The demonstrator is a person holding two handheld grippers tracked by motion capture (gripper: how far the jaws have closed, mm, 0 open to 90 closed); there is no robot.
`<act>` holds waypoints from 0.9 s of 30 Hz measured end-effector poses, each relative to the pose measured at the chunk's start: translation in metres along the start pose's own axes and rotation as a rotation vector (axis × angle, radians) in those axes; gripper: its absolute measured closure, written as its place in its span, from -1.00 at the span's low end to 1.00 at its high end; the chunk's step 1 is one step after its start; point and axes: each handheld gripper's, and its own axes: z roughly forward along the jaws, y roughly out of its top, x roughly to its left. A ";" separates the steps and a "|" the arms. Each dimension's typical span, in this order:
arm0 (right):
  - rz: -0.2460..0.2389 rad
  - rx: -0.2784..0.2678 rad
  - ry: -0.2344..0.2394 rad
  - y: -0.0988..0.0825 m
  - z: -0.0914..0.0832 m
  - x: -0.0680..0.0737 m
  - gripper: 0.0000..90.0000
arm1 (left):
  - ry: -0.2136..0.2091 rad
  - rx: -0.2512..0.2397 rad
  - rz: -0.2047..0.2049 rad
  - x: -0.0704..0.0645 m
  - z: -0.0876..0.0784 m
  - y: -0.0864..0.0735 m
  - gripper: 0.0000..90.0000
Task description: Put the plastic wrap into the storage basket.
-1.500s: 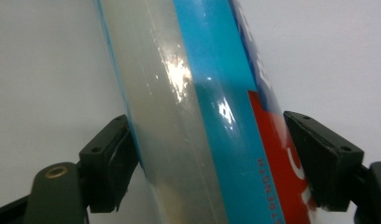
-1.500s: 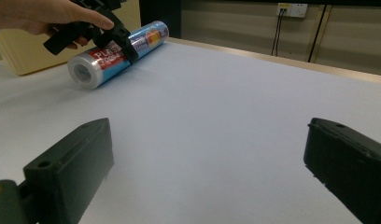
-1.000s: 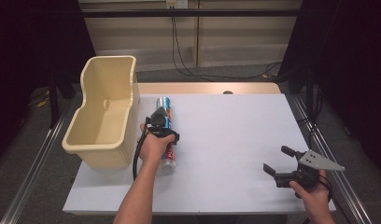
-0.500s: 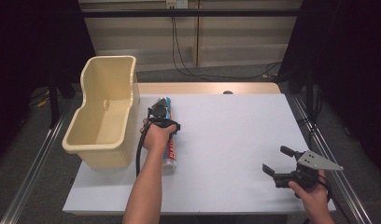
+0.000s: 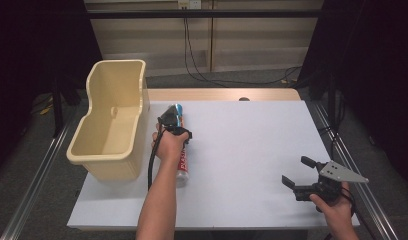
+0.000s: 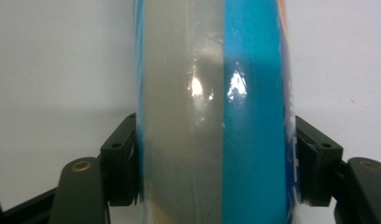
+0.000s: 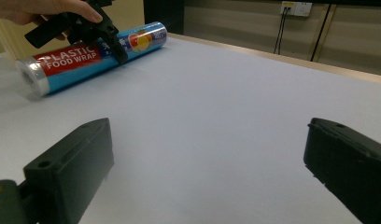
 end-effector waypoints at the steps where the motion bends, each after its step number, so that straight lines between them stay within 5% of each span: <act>1: 0.004 -0.001 -0.001 0.000 0.000 0.000 -0.98 | 0.002 0.036 -0.004 0.000 -0.002 0.001 -0.29; 9: 0.000 0.000 -0.001 0.000 0.000 -0.001 -0.98 | -0.009 0.104 0.020 -0.002 -0.021 0.001 -0.28; 27: 0.004 -0.011 -0.007 0.001 -0.001 0.000 -0.98 | -0.032 0.046 0.052 -0.003 -0.112 0.014 -0.28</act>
